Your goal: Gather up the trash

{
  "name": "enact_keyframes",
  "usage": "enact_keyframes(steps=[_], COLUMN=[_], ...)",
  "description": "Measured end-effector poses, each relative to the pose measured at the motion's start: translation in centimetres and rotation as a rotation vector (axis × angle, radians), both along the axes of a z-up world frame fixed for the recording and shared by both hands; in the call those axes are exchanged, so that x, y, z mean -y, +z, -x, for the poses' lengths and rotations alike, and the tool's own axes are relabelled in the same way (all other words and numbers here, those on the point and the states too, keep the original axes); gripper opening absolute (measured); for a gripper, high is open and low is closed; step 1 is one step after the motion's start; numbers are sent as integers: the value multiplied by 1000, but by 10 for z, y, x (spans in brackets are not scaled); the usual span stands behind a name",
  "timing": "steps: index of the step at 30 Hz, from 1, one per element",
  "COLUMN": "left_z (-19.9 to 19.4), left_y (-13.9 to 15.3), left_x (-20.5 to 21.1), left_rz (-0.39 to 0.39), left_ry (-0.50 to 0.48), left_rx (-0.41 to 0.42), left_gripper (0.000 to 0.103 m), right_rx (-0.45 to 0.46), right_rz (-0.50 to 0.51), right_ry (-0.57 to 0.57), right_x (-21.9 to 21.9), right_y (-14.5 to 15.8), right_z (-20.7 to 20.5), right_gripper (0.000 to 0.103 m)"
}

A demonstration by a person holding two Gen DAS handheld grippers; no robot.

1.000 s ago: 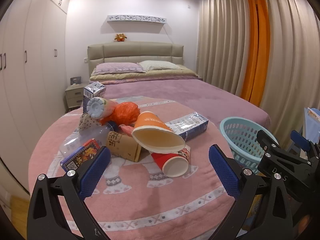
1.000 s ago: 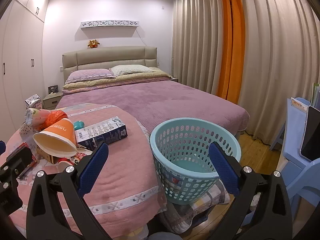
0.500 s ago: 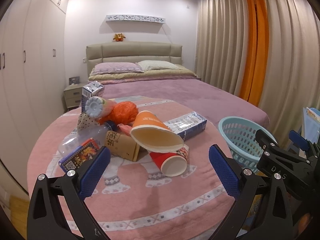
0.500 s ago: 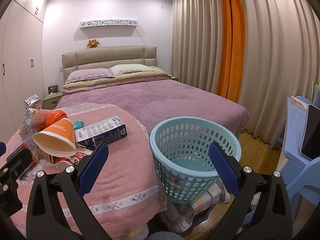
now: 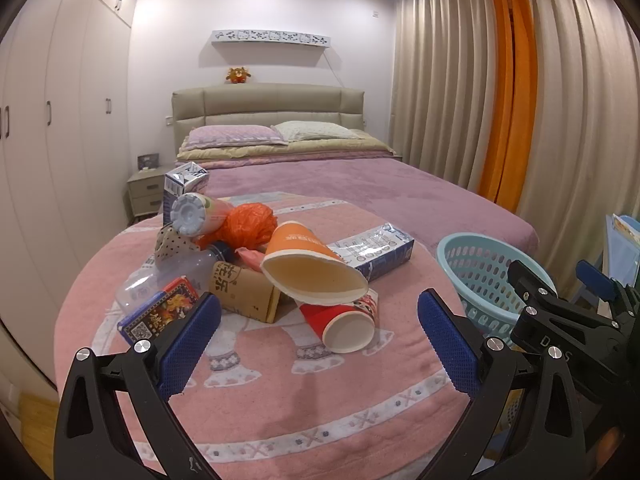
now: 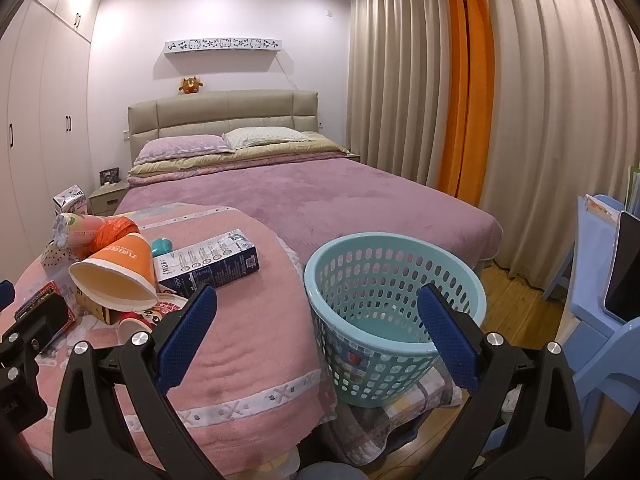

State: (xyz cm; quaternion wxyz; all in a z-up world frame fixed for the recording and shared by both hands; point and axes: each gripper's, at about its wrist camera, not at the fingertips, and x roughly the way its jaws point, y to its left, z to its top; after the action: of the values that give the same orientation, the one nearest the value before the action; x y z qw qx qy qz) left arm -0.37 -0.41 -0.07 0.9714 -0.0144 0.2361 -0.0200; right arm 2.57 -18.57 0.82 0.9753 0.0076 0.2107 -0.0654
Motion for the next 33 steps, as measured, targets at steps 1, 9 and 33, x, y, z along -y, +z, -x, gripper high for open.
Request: enact_keyframes(steps=[1,9,33], left_z=[0,0,-2], left_y=[0,0,-1], left_x=[0,0,-2], left_rz=[0,0,9], left_ry=[1,1,-20], left_rx=[0,1,-1], left_gripper=[95,95,95], right_rx=[1,0,-1], right_rz=[1,8,15], right_ry=[0,5,16], right_x=[-1,-3,-9], right_y=[0,-2,-1], right_z=[0,0,-1], right_gripper=[95,95,95])
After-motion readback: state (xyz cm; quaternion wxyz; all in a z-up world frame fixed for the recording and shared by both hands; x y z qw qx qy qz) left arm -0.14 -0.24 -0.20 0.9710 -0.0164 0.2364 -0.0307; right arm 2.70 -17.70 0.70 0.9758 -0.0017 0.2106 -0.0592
